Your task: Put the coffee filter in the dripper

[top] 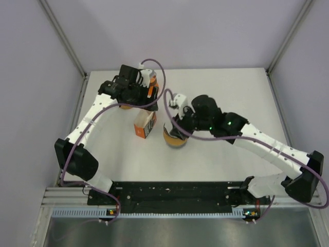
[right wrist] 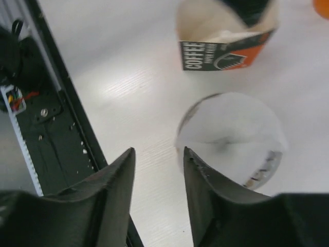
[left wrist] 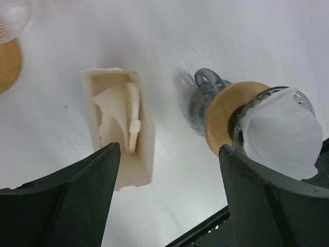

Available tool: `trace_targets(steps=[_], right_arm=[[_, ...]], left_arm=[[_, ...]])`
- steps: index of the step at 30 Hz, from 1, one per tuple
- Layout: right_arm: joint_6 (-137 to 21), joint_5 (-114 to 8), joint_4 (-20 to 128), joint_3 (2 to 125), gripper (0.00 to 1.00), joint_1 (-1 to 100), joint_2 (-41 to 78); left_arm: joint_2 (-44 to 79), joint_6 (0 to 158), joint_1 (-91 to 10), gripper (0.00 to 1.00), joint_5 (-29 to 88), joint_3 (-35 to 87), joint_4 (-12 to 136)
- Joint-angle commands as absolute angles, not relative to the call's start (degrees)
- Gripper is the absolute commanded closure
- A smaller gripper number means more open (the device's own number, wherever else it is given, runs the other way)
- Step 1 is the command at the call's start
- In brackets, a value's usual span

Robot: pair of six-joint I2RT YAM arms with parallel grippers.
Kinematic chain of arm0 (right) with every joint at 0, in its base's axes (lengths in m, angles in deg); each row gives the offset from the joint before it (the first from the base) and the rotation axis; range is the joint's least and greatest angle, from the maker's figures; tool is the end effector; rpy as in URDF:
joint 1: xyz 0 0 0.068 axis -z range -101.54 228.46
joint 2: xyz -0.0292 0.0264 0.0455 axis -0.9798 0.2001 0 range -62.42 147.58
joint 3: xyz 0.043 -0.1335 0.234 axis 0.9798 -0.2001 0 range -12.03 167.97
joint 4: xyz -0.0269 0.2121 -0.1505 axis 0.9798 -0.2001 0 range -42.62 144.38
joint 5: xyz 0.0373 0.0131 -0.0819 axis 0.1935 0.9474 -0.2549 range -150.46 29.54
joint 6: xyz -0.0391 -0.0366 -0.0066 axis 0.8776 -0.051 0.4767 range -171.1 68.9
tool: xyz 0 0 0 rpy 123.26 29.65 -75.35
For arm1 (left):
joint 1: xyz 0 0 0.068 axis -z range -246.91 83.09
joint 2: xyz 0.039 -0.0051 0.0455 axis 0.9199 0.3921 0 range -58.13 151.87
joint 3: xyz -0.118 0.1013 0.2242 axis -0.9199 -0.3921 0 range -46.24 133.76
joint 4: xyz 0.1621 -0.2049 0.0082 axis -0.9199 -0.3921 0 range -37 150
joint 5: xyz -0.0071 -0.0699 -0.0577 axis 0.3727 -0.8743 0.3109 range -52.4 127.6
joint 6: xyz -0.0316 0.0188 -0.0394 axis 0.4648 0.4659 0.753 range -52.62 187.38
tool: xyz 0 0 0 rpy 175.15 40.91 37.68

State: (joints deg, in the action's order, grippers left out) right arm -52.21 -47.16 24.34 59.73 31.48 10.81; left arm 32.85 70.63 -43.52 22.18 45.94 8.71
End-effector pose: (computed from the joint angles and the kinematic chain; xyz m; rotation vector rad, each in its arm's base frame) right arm 0.1871 0.2124 0.3631 -0.9852 1.9615 0.7331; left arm 0.3061 -0.1428 0.3596 0.5522 2.4131 -0.5328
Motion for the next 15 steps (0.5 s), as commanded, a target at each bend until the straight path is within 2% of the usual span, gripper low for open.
trace_targets(steps=[1,7,9,15], right_arm=[[-42.94,-52.98,23.89,63.81,0.62,18.8,12.62],[-36.43,-62.83,18.0,70.66,0.91,10.88,27.29],[-34.59,-65.2,16.25,72.95,0.98,9.38,31.86],[-30.1,-79.07,15.27,76.47,1.0,7.27,43.38]], left_arm=[[29.33,70.28,-48.62,0.17,23.54,47.28,9.37],[27.14,69.76,-54.6,0.16,23.45,46.23,9.9],[26.17,69.49,-56.01,0.16,23.45,45.44,10.6],[24.58,69.4,-58.91,0.16,22.49,42.8,12.1]])
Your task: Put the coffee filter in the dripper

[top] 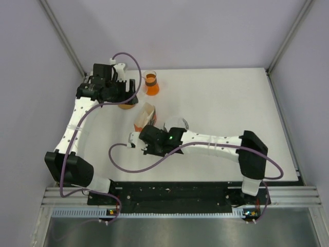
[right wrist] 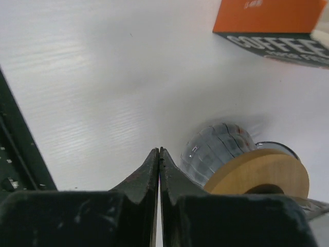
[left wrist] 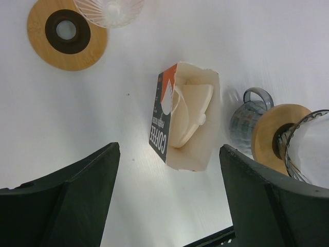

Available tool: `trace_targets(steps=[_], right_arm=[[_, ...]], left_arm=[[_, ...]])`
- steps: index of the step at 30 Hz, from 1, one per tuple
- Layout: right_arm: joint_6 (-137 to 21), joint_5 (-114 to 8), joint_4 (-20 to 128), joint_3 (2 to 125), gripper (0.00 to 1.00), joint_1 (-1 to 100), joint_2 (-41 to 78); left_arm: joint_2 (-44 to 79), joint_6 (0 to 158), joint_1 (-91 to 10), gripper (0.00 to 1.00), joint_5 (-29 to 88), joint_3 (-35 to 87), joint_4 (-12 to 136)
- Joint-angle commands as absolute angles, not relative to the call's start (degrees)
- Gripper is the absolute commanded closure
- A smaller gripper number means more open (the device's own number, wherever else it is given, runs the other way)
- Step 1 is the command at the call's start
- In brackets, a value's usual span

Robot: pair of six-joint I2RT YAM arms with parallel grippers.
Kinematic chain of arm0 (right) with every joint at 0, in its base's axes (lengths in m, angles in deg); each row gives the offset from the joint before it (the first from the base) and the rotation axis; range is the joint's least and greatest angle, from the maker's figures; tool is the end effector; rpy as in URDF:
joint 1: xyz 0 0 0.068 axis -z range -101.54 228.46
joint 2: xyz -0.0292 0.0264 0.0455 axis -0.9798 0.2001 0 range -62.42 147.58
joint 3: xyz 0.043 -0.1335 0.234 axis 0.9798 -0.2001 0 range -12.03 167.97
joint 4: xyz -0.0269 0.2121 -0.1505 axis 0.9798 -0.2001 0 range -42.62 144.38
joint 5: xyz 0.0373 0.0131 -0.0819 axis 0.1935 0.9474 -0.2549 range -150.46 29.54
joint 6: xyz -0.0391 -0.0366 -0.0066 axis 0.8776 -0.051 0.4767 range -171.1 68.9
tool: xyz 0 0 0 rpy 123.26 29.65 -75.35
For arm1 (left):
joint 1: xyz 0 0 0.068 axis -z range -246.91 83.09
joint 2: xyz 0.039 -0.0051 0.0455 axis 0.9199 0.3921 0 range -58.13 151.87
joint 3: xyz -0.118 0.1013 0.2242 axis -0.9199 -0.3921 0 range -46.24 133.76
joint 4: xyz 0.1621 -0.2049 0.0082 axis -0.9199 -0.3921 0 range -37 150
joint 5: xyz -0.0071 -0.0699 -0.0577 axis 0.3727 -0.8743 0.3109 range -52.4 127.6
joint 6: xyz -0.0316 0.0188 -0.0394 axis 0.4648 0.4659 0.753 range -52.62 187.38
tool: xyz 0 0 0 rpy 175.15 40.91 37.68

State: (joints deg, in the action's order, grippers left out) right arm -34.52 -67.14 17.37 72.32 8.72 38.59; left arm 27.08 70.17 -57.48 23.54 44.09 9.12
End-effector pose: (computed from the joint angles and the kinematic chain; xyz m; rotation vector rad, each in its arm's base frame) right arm 0.1380 0.3617 0.2717 -1.6845 1.8668 0.2381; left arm 0.3066 -0.0598 0.3805 0.2562 2.3599 -0.3935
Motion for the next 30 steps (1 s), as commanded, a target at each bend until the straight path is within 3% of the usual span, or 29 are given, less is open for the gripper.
trace_targets(steps=[1,16,30], right_arm=[[-29.57,-81.62,15.18,77.26,1.0,7.18,45.4],[-22.8,-96.67,21.51,75.07,1.0,6.39,58.51],[-24.03,-100.54,24.32,64.53,1.0,12.71,53.07]], left_arm=[[24.58,69.49,-59.35,0.16,22.14,42.62,12.1],[24.67,69.76,-62.69,0.16,19.24,43.15,12.19],[24.75,69.76,-63.31,0.16,17.83,43.32,12.27]])
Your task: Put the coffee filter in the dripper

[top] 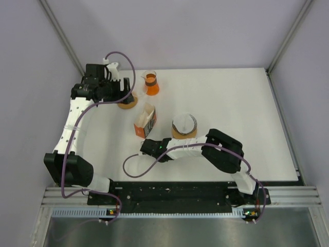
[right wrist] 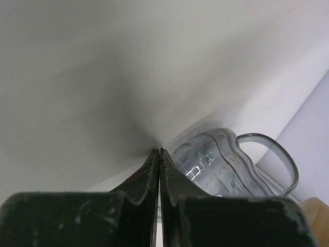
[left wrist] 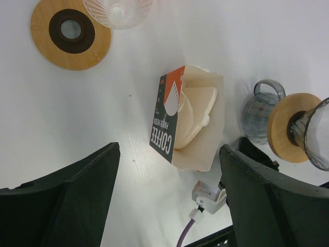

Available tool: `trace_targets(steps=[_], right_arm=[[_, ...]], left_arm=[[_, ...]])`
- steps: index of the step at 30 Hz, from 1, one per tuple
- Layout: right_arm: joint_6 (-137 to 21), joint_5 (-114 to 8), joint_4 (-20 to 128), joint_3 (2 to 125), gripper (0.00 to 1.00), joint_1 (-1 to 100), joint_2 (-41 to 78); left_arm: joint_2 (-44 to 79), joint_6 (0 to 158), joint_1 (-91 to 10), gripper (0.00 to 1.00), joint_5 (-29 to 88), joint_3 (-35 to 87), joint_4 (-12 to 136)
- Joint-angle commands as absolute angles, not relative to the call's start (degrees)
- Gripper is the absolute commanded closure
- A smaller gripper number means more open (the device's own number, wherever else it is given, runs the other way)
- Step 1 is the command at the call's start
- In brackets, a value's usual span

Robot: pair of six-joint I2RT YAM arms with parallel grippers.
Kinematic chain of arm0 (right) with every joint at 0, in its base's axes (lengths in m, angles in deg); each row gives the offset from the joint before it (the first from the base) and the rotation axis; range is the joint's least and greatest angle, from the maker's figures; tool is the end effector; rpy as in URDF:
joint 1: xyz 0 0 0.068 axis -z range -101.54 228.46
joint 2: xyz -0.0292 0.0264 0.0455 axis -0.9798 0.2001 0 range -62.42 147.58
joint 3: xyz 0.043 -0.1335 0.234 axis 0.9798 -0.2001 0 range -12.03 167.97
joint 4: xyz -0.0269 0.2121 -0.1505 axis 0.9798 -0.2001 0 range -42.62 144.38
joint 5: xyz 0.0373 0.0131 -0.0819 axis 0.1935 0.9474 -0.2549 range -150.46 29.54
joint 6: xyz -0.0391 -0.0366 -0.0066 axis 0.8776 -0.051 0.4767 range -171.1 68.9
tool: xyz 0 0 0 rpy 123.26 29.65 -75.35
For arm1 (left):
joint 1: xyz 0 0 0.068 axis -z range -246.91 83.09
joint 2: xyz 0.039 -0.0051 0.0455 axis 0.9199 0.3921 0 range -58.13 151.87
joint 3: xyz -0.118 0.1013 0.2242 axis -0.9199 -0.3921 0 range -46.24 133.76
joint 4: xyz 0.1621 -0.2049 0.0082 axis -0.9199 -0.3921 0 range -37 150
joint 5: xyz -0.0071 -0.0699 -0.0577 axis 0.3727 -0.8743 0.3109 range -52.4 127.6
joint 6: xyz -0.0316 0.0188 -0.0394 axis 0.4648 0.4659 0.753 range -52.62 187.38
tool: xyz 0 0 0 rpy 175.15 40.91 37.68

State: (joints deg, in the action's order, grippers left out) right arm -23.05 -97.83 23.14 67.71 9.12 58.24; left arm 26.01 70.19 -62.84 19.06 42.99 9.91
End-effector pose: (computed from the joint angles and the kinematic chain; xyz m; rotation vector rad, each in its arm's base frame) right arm 0.1651 0.3764 0.1280 -1.8257 1.7844 -0.6655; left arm 0.3063 -0.0333 0.3815 0.1843 2.3397 -0.4399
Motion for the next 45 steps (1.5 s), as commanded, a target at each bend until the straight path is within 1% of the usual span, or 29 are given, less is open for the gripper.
trace_targets(steps=[1,4,14,18,21,27,31,33,34,35,37,39,41,43,45], right_arm=[[-24.12,-100.54,24.67,63.3,1.0,13.59,52.63],[-24.03,-101.24,26.34,59.52,1.0,16.48,50.61],[-20.78,-102.21,36.62,48.01,1.0,31.07,45.42],[-19.55,-102.74,39.26,47.82,1.0,36.7,44.54],[-19.55,-100.81,40.58,49.05,1.0,40.3,44.54],[-20.51,-99.23,40.15,50.89,1.0,41.98,44.63],[-23.76,-95.28,38.21,52.91,1.0,40.85,41.04],[-25.6,-90.99,37.34,53.79,1.0,39.27,38.06],[-26.4,-88.53,37.16,53.97,0.97,38.65,36.3],[-27.62,-86.15,37.16,54.23,0.91,38.12,34.8],[-30.26,-80.7,36.81,54.67,0.72,37.85,31.55],[-32.99,-75.69,36.63,54.85,0.56,37.94,27.6],[-35.36,-70.95,36.54,54.85,0.43,37.94,24.87],[-37.21,-67.25,36.54,54.33,0.37,37.94,22.23],[-38.53,-65.31,36.63,53.97,0.33,37.94,19.85]], left_arm=[[24.76,69.84,-63.31,0.16,17.92,43.32,12.27],[24.67,69.67,-63.31,0.16,18.0,43.41,12.1],[25.37,69.49,-63.49,0.16,18.27,43.85,12.01],[26.25,69.14,-63.57,0.16,18.62,44.47,11.48],[27.3,69.14,-63.57,0.16,18.53,45.34,10.87],[29.49,68.79,-63.57,0.17,19.41,47.01,10.08],[32.92,67.91,-63.49,0.18,18.36,50.61,9.29],[36.16,66.52,-63.49,0.18,17.57,54.55,8.06],[38.01,66.33,-63.4,0.18,17.83,56.84,7.27],[40.29,66.07,-63.4,0.19,18.09,59.82,6.31],[44.86,66.15,-63.31,0.2,18.53,66.85,4.81],[48.99,66.94,-62.96,0.22,19.14,72.04,4.28],[52.6,66.16,-62.0,0.24,18.63,76.44,4.89],[55.59,61.43,-59.81,0.26,17.13,79.87,4.8],[57.97,56.33,-56.91,0.27,19.05,82.25,5.33]])
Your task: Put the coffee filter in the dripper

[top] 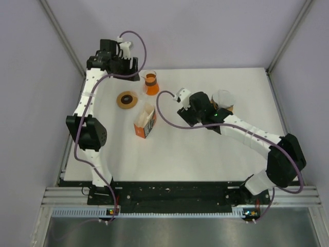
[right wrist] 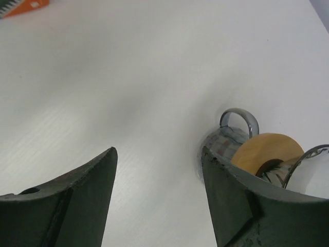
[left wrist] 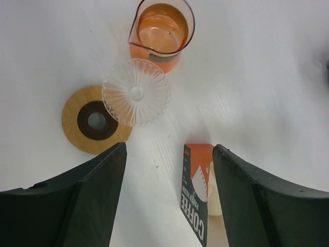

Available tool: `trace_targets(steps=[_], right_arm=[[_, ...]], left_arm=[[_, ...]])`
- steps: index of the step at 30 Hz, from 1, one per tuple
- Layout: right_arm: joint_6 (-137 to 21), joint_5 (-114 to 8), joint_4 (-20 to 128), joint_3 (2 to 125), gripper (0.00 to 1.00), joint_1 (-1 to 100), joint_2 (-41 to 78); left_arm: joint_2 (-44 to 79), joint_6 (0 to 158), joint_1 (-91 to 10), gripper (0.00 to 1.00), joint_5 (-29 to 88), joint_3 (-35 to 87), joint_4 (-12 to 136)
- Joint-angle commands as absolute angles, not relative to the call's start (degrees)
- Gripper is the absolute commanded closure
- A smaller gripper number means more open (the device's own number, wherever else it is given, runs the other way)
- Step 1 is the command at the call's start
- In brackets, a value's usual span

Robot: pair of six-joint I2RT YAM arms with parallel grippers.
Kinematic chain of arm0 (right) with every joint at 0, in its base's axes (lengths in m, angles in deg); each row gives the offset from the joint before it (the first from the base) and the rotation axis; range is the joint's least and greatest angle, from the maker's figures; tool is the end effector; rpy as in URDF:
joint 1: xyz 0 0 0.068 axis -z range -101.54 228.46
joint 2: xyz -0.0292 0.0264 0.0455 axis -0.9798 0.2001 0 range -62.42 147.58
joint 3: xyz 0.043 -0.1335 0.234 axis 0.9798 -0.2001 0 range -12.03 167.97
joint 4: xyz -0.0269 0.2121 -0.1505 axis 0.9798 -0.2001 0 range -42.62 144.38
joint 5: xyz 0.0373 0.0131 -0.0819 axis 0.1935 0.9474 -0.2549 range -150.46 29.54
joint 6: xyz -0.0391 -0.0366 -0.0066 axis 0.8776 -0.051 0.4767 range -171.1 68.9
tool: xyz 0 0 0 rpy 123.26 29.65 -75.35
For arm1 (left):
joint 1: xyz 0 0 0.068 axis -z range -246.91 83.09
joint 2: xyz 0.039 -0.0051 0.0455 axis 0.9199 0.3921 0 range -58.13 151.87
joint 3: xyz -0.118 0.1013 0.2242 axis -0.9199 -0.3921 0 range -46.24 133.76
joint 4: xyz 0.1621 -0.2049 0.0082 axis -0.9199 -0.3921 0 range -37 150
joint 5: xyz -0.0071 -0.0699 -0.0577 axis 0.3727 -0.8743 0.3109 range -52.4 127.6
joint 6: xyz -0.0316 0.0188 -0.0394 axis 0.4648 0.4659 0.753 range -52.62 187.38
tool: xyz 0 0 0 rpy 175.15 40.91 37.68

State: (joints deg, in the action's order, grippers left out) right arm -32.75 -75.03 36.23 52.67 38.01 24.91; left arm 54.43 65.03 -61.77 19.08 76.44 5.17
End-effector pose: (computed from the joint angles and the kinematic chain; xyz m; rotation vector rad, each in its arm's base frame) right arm 0.2639 0.2131 0.2674 -0.9909 2.0272 -0.0847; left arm 0.4257 -0.0498 0.3837 0.3106 2.3147 -0.4037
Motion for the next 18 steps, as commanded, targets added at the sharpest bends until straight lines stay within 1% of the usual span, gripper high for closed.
trace_targets(steps=[1,4,6,9,12,18], right_arm=[[-38.97,-64.69,36.54,53.62,0.32,37.94,18.8],[-40.03,-64.51,36.54,52.31,0.32,37.94,15.9],[-40.46,-65.03,36.54,50.99,0.31,37.94,14.05],[-41.17,-65.74,36.02,48.97,0.3,37.94,11.5],[-41.78,-65.91,35.22,47.39,0.3,37.94,9.13],[-41.61,-67.06,34.43,45.71,0.29,38.03,6.4]], left_arm=[[58.85,53.61,-55.33,0.27,20.63,82.96,5.94],[60.96,47.19,-51.46,0.32,26.86,82.7,10.58],[63.33,44.72,-49.26,0.34,33.7,82.7,14.19],[67.81,44.0,-48.11,0.34,36.99,86.2,15.0],[71.77,45.05,-48.02,0.33,43.03,88.85,17.97],[76.78,44.71,-47.32,0.34,45.51,88.68,23.51]])
